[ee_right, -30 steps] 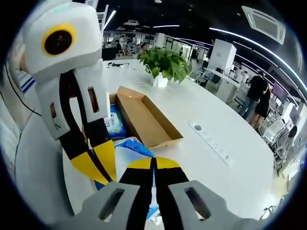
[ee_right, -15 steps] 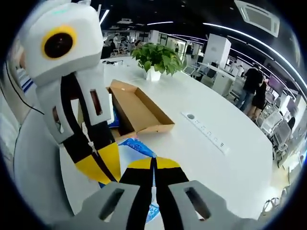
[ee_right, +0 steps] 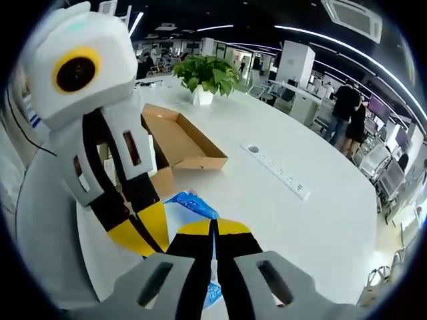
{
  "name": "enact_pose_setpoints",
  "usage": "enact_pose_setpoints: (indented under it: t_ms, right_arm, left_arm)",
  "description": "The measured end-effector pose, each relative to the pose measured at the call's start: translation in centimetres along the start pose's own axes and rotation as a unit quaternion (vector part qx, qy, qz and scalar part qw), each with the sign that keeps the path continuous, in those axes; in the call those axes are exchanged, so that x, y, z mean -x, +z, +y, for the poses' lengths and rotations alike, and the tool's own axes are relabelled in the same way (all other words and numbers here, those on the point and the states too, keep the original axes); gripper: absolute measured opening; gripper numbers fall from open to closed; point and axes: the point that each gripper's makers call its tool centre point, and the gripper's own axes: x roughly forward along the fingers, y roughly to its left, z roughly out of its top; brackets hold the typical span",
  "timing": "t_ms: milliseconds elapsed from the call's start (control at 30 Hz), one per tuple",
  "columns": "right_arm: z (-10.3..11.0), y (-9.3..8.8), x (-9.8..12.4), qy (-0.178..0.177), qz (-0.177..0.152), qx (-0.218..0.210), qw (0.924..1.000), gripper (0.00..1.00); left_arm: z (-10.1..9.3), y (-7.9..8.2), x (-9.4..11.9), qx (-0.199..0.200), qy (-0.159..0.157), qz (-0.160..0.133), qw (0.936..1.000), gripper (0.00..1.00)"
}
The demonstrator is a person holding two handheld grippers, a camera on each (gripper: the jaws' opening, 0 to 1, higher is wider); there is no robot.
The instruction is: Operate the shoe box by opening the lid, removing the specified soft item, and placing it in the target area until the item is outside and the box remains undamaged.
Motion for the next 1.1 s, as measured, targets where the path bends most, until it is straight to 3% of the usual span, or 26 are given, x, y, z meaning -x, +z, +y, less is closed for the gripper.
enact_pose_setpoints:
  t_ms: [933,1100]
  right_arm:
    - [-4.1,-5.9,0.9,-0.015,0.023,-0.033,0.9991,0.00]
    - [-4.5,-7.0,0.9,-0.018,0.029,-0.038,0.9987,0.00]
  left_arm:
    - [0.0,1.1,-7.2,-0.011,-0.036,-0.009,0.9993,0.00]
    - [-0.1,0.8,-8.5,-0.009,-0.043,-0.007,0.9990,0.00]
